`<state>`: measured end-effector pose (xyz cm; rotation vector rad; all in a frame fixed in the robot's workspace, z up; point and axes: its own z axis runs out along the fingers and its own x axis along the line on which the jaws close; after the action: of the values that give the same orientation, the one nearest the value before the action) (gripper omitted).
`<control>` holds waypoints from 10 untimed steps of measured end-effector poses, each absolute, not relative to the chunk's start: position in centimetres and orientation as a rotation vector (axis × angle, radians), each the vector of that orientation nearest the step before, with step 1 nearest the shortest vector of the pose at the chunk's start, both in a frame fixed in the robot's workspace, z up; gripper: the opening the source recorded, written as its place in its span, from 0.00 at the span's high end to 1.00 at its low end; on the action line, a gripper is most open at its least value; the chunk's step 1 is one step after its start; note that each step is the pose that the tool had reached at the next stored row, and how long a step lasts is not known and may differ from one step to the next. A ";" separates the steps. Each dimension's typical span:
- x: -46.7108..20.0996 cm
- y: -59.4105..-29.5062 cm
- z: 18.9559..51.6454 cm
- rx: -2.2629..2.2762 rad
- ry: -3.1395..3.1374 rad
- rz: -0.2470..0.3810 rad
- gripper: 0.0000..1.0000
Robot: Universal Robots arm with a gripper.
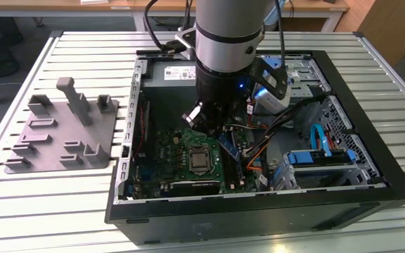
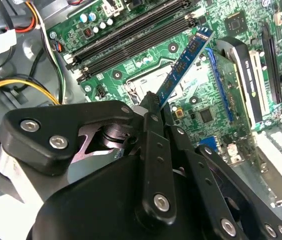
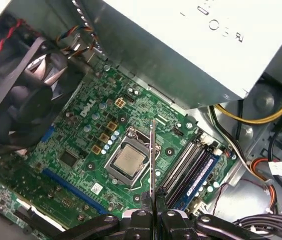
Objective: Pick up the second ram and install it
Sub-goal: 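Insert the second ram into the second slot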
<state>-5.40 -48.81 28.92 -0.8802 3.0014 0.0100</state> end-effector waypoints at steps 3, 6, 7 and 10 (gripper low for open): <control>-5.4 -48.8 28.9 -0.837 3.014 0.010 0.86; -5.4 -48.8 28.9 -0.797 3.024 0.010 0.86; -5.4 -48.8 28.9 -0.785 3.028 0.009 0.86; -5.4 -48.8 28.9 -0.748 3.037 0.009 0.86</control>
<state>-5.40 -48.81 28.89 -0.7483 3.0367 0.0091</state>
